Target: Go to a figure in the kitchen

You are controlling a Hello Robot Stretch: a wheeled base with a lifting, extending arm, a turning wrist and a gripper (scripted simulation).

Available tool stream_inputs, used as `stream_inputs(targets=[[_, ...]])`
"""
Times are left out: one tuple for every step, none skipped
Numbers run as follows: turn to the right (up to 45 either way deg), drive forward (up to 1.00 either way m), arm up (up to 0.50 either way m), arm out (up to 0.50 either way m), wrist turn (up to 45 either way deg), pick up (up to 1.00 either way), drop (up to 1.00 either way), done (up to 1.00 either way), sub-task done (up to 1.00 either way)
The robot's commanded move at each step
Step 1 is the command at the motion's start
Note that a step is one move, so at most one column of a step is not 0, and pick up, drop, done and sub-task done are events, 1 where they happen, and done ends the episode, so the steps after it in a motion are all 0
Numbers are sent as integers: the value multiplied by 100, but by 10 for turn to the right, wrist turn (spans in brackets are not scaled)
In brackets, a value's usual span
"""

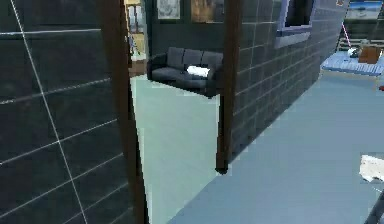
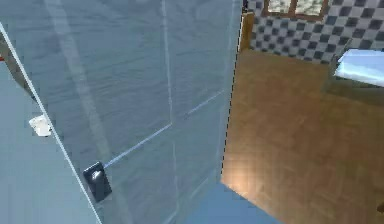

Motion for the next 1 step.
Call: stream_inputs(targets=[[0,80,0,0,0,0,0,0,0]])
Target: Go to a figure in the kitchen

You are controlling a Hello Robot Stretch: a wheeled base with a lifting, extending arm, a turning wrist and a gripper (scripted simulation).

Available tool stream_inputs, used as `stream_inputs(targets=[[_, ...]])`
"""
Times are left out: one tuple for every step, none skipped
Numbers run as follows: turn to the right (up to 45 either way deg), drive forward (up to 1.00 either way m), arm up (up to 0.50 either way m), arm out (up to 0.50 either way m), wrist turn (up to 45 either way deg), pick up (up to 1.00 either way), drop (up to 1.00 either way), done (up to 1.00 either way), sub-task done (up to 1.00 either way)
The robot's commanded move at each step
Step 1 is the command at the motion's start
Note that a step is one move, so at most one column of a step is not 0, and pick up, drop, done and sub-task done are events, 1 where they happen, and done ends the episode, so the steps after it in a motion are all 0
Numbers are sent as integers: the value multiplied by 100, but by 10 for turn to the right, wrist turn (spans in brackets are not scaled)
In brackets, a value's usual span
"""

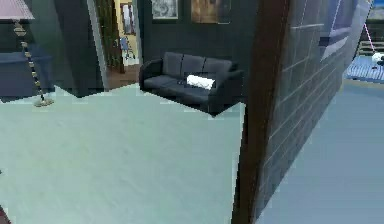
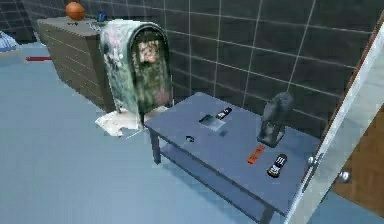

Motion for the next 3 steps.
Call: stream_inputs(targets=[[420,0,0,0,0,0,0,0,0],[0,30,0,0,0,0,0,0,0],[-450,0,0,0,0,0,0,0,0]])
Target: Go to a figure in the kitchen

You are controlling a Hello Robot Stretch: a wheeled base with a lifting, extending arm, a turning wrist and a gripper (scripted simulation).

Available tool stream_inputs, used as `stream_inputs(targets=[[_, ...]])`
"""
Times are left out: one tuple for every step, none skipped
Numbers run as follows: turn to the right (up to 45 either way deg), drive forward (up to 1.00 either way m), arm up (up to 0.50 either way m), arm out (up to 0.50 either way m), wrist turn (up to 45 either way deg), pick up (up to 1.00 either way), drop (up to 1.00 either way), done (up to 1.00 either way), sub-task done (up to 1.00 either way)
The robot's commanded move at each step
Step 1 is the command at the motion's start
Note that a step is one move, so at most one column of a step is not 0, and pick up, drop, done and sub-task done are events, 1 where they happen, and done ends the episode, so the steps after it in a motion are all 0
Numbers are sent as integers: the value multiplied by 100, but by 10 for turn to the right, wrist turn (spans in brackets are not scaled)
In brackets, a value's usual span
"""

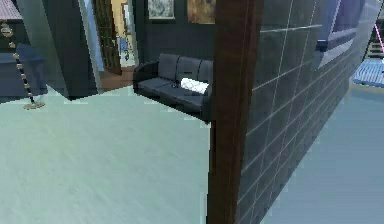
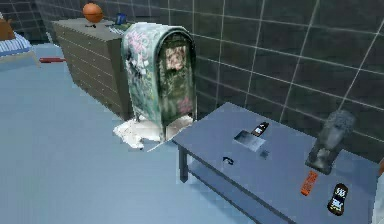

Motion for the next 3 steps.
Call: stream_inputs(targets=[[-150,0,0,0,0,0,0,0,0],[-30,0,0,0,0,0,0,0,0],[-30,0,0,0,0,0,0,0,0]])
